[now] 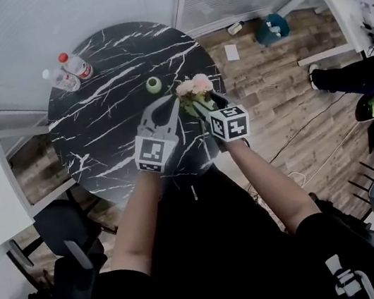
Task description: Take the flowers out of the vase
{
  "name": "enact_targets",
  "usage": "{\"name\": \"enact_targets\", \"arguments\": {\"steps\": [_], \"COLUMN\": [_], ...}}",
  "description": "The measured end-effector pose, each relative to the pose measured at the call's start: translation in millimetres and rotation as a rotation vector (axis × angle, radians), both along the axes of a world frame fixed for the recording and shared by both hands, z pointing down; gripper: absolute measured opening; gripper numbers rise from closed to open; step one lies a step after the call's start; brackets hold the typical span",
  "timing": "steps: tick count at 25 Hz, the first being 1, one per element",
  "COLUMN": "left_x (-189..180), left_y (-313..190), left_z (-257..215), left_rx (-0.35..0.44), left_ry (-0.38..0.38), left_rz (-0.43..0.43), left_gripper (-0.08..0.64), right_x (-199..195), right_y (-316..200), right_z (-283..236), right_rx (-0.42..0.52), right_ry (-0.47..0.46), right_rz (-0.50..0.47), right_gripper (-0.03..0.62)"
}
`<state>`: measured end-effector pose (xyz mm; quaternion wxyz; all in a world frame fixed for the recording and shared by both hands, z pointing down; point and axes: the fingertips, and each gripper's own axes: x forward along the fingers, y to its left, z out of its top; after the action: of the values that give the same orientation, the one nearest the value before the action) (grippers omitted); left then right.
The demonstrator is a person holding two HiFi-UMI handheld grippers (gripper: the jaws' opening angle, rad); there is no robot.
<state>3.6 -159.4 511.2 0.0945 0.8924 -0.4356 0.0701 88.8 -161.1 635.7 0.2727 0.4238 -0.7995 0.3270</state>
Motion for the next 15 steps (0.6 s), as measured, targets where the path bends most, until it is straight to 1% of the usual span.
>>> {"name": "enact_targets", "arguments": {"steps": [3,6,8,11,12,13,15], "left_x": [-2,-1,0,0,1,3,5], "left_y": [2,5,8,13,14,16,20], "left_z": [-26,-53,-72,-105,-117,-128,-149], "left_rx": [0.02,0.03,0.029,0.046,0.052,0.057,0.069], "left_ry": [0.024,0.051,0.069,0.081,0.085,0.09,0.098], "left_rz": [0.008,0.032,0.055,0.079,0.088,0.099,0.118], "left_gripper": [0.012,0.012,0.012,0.012,0.012,0.012,0.012], "right_x": [-8,-14,-17,-21,-22,-23,-27], "right_y": [-2,-6,-8,-6,-4,-1,7], "right_z": [-42,-98,-136,-190,-207,-222,-250], "right_rx": [0.095,0.245,0.346,0.504,0.557,0.606,0.683], "right_ry": [-0.066,-0.154,-0.196,-0.235,-0.248,-0.26,-0.275], "right_rz": [-0.046,-0.088,-0.114,-0.146,-0.159,-0.176,-0.213], "right_gripper": [0.262,0.255,0.212,0.098,0.068,0.045,0.024]}}
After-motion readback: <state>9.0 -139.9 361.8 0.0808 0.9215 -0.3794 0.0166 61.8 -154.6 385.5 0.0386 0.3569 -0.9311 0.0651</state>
